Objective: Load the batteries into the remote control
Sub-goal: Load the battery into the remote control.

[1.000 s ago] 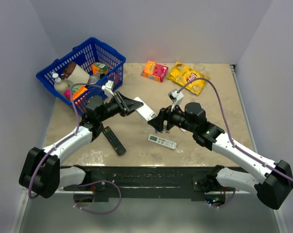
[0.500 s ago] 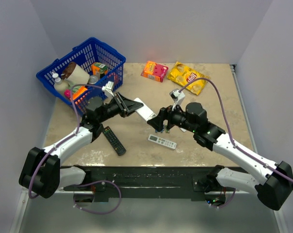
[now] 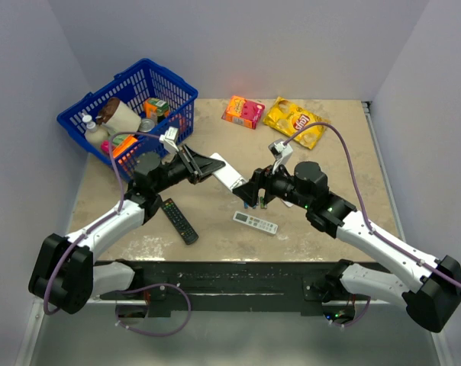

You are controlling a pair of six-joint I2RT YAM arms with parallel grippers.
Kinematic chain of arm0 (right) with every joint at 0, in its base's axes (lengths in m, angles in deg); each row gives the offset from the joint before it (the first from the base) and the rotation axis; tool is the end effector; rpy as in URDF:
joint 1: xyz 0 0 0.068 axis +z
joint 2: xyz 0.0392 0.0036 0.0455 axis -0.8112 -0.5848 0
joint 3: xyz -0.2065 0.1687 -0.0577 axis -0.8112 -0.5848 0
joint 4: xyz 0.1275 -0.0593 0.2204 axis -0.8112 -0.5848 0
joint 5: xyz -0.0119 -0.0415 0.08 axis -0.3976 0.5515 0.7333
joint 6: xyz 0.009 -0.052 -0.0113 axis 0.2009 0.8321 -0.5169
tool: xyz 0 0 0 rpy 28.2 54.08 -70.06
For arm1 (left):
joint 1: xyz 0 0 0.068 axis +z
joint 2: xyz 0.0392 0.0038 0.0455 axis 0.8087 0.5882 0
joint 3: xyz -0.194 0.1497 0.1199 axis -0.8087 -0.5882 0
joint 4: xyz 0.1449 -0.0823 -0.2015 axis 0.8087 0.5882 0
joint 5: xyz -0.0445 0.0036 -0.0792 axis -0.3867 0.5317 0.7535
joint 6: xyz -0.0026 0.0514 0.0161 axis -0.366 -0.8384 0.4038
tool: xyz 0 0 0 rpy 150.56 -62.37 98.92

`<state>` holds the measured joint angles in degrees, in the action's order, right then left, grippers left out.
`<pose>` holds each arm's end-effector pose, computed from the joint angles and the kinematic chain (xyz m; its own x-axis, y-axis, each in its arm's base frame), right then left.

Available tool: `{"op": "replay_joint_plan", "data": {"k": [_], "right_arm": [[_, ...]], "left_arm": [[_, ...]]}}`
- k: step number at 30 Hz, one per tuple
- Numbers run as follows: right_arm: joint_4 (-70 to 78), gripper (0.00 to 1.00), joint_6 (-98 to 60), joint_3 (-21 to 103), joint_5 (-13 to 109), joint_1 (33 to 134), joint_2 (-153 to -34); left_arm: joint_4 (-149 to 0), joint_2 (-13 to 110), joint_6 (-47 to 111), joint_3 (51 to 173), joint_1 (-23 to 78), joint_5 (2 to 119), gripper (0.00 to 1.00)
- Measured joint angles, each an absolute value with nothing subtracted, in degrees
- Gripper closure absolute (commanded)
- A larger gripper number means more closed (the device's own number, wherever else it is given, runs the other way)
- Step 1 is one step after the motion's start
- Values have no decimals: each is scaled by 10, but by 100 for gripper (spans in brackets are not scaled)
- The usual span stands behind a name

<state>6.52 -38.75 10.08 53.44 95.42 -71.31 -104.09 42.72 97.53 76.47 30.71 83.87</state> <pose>0.1764 0.1650 0.3152 -0.4995 0.1425 -0.8545 -0.6523 0.5873 0.4792 0.2415 -0.1242 0.2761 -0.8032 -0.5580 -0.2085 0.1622 0.1320 -0.9779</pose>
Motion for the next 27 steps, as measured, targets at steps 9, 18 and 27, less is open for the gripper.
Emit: {"op": "replay_joint_plan", "data": {"k": [9,18,27], "right_arm": [[67,26,-388,90,535,954,-713],[75,34,-392,88,535,954,-713],[100,49,-410,77,540,954,-714]], "left_arm": [[-1039,426,975,765,307,838,100],[-1039,426,975,765,307,836,100],[-1058,426,996,754,308,834,100]]}}
